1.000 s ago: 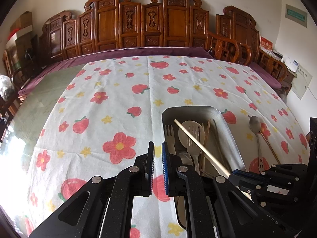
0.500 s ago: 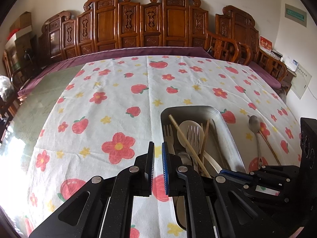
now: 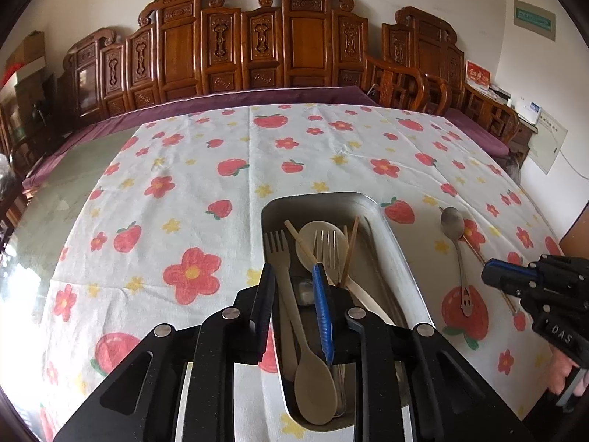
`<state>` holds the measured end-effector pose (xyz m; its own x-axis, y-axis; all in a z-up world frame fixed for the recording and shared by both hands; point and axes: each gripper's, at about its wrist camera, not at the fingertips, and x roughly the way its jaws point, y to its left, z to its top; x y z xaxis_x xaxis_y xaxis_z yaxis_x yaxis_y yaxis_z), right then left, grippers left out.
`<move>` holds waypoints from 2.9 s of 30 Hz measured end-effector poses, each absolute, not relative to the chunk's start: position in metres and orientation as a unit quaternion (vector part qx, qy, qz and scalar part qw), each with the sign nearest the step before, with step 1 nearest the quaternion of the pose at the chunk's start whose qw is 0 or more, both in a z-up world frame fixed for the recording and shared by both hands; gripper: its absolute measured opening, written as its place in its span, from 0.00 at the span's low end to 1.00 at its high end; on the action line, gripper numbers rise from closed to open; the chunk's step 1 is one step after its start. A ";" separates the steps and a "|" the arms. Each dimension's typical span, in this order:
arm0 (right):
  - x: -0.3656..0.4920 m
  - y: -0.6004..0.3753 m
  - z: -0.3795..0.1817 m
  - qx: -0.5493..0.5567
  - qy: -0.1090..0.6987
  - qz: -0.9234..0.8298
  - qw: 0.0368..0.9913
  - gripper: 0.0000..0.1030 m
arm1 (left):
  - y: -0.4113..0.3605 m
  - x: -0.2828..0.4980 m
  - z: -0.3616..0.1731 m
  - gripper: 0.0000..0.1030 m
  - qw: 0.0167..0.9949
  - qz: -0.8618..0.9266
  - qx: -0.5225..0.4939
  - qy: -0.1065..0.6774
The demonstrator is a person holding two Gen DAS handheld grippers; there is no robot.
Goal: Organize utensils
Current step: 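Lower the bamboo chopstick into the tray and open the right gripper while the left gripper releases the fork, then move both grippers back toward the metal spoon and wooden chopstick on the cloth, then grasp the wooden chopstick with the right gripper while the left gripper grasps the metal spoon, then lift the metal spoon and wooden chopstick and carry both toward the tray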
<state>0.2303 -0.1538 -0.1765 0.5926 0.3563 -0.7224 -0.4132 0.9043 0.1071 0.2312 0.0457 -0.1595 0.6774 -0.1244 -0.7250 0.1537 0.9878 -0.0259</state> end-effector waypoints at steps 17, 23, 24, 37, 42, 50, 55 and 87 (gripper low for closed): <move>0.254 -0.227 -0.239 -0.062 0.447 0.134 0.882 0.21 | -0.004 0.220 -0.163 0.62 0.915 -0.118 0.036 0.384; 0.257 -0.235 -0.249 -0.068 0.458 0.110 0.879 0.18 | -0.024 0.212 -0.166 0.62 0.913 -0.132 0.049 0.382; 0.257 -0.237 -0.249 -0.067 0.459 0.107 0.879 0.15 | -0.026 0.212 -0.166 0.62 0.913 -0.134 0.051 0.383; 0.252 -0.279 -0.244 -0.048 0.454 0.070 0.887 0.06 | -0.049 0.205 -0.169 0.62 0.910 -0.147 0.063 0.383; 0.252 -0.290 -0.241 -0.037 0.447 0.071 0.891 0.06 | -0.058 0.204 -0.169 0.62 0.908 -0.150 0.063 0.387; 0.263 -0.292 -0.235 -0.021 0.437 0.091 0.895 0.06 | -0.079 0.209 -0.170 0.56 0.899 -0.156 0.073 0.403; 0.267 -0.291 -0.230 -0.016 0.430 0.104 0.897 0.06 | -0.103 0.218 -0.175 0.53 0.891 -0.163 0.088 0.414; 0.270 -0.309 -0.216 0.052 0.414 0.140 0.898 0.06 | -0.176 0.292 -0.236 0.05 0.843 -0.170 0.094 0.502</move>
